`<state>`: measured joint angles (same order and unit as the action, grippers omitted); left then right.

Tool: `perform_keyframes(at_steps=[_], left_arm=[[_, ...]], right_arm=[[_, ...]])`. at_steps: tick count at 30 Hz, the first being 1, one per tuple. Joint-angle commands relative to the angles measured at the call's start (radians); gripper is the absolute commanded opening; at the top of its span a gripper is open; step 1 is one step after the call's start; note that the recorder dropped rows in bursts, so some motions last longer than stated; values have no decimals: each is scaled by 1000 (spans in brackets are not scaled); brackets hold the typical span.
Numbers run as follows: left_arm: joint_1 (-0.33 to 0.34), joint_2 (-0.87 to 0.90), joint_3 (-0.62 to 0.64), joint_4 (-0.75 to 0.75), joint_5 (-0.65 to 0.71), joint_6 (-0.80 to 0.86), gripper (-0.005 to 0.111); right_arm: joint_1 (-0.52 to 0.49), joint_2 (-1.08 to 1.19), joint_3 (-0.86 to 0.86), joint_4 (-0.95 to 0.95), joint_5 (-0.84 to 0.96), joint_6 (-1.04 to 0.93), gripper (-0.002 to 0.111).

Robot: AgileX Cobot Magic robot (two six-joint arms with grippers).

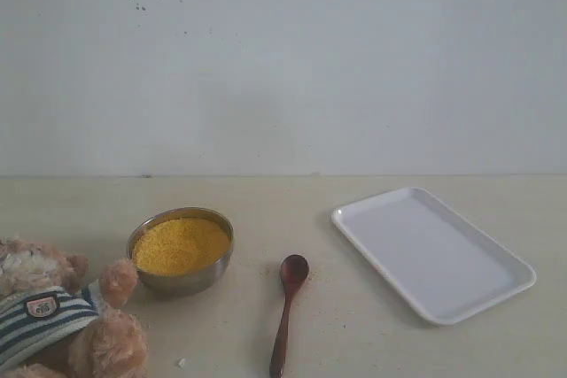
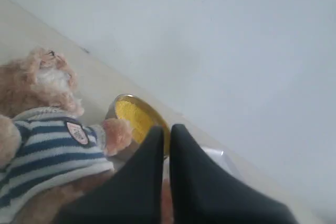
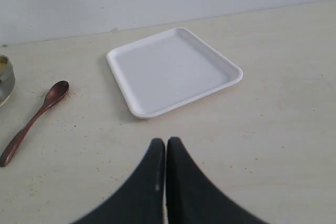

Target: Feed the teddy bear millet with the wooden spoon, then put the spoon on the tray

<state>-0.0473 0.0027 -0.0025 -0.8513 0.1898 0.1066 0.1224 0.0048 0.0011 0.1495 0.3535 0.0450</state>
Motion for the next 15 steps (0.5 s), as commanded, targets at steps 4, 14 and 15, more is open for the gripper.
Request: perform_keyframes(at_steps=[4,14,15], left_arm=[[-4,-3,3,-108,-309,-52,4],[-4,212,-338,480,-699,-347,4],[-4,300,-404,602,-658,-340,4]], right_arm=[[-4,-5,-1,-2,-12,-3,0],[-4,-5,-1,-2,-12,-3,0],[-4,-5,-1,-2,-12,-3,0]])
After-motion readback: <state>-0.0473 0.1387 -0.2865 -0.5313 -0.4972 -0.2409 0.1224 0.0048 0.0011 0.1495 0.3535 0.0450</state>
